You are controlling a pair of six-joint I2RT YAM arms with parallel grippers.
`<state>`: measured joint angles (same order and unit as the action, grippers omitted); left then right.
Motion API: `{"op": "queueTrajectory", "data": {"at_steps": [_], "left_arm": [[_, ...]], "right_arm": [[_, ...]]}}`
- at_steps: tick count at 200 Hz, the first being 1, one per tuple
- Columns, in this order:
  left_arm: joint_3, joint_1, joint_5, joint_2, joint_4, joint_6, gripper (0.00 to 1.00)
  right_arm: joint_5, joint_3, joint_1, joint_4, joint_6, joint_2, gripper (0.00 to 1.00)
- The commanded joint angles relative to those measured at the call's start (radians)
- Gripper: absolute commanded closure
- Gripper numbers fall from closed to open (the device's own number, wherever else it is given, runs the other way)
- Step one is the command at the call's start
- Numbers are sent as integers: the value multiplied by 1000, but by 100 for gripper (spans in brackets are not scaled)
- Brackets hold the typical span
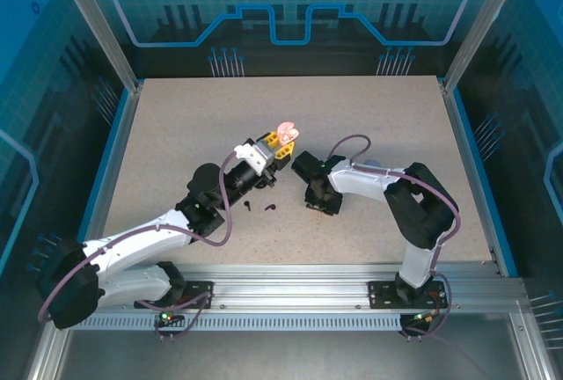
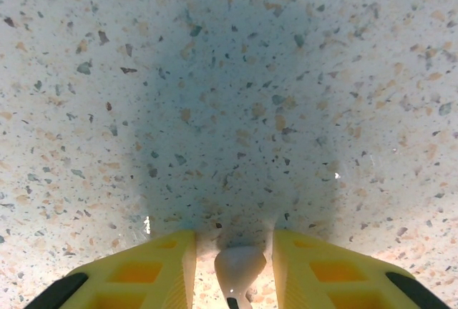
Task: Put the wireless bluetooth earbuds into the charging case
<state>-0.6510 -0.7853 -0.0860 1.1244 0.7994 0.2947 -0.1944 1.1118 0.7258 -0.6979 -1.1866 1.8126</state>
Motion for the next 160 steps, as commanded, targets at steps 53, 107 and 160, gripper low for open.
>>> {"op": "queueTrajectory", "data": {"at_steps": [53,107,160], "left_arm": [[-25,8,10,8,50,-3,100],[-30,8,11,16,48,-17,100],[-22,8,3,11,40,-23,100]], "right_arm": [[29,-39,12,-7,-20,-19,74],[-1,-90,4,35,6,-88,81],[-37,-195,-24,161,73,-222,81]]}}
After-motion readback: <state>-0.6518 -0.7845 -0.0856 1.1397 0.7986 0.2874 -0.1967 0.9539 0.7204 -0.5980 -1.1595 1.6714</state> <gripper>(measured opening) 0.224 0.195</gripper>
